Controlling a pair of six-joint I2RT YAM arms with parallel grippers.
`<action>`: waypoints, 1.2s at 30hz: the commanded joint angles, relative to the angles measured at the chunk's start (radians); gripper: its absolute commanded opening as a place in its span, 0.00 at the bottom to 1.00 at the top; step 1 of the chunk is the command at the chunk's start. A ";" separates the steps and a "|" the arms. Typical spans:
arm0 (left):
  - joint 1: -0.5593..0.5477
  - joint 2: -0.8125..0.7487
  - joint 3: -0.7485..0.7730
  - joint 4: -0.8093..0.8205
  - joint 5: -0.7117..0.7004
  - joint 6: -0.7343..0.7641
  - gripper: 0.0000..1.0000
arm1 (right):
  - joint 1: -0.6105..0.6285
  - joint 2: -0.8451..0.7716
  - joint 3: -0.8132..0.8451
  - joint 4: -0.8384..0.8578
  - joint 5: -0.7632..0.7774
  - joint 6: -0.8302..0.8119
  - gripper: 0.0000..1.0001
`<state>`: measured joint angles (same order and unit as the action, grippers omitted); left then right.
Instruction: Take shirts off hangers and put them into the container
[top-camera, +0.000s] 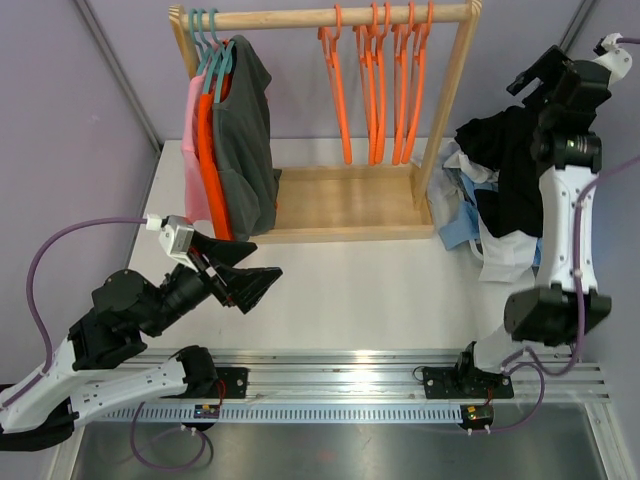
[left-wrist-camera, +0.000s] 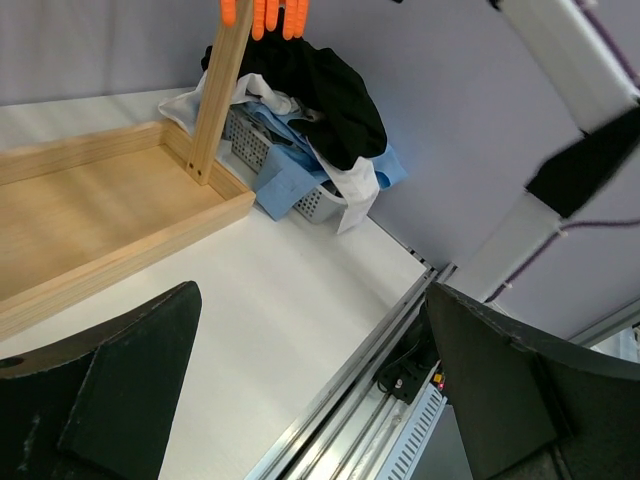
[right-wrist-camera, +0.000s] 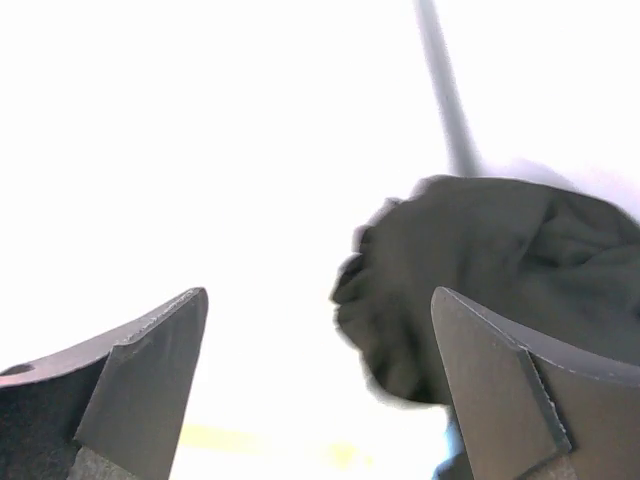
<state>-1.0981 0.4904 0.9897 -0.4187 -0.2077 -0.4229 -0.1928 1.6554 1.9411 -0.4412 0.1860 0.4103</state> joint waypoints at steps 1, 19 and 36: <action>-0.003 -0.003 0.020 0.027 -0.019 0.018 0.99 | 0.084 -0.274 -0.192 0.113 -0.095 0.010 1.00; -0.003 0.057 0.030 0.077 0.036 -0.002 0.99 | 0.265 -0.763 -0.557 0.317 -1.011 0.351 0.99; -0.003 0.071 0.029 0.080 0.034 -0.002 0.99 | 0.788 -0.680 -0.645 0.082 -0.738 0.027 1.00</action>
<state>-1.0981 0.5583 0.9924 -0.3843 -0.1833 -0.4232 0.5709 0.9920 1.3064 -0.3599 -0.6121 0.4850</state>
